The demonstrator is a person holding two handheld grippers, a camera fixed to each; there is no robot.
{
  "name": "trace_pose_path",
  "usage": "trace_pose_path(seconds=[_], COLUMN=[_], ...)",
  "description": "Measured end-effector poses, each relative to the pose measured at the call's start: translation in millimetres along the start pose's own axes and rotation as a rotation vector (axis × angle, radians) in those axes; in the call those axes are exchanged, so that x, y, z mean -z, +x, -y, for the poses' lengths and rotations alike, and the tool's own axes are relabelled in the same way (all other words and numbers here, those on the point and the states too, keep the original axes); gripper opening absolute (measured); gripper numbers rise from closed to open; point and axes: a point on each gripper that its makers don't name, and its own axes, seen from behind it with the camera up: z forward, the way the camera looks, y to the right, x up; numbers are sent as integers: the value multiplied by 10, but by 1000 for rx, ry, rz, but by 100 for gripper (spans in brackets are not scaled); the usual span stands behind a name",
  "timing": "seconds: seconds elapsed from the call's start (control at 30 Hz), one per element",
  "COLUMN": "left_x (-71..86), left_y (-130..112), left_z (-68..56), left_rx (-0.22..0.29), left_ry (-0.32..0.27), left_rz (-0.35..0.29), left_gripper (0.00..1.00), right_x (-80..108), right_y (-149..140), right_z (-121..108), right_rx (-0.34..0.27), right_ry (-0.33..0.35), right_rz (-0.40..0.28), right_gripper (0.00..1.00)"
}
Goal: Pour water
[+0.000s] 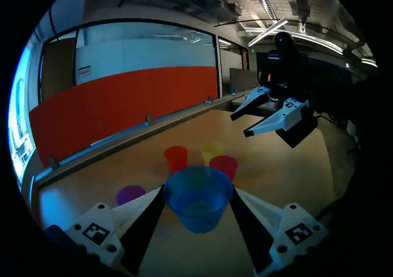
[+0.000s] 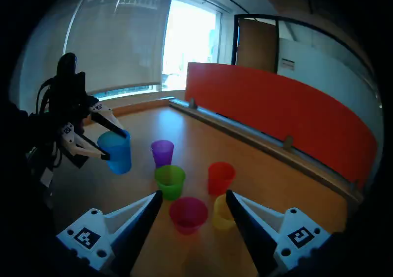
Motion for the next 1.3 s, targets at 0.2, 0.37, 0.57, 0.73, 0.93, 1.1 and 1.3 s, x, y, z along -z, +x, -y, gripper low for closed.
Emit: trace_pose_path(seconds=[0.2,0.37,0.57,0.73,0.93,1.1,1.3], left_x=[100,190,296,384,486,571,676], left_y=[63,122,191,241,259,268,287], left_z=[81,126,183,254,333,382,422], left_rx=[11,7,24,44,59,66,74], left_ry=[29,53,78,104,132,153,178], left_rz=[-28,-50,-76,-100,-115,-125,-138], left_gripper=[88,88,88,88,88,88,88], right_x=[-144,-258,-403,-519,-649,-761,-892], right_y=[54,78,88,88,58,52,61], right_z=[30,41,70,109,163,226,277], right_rx=[-3,-2,9,14,27,39,54], right_ry=[23,40,59,80,106,128,147], right_rz=[2,8,19,31,56,71,86], right_gripper=[100,100,100,100,100,100,100])
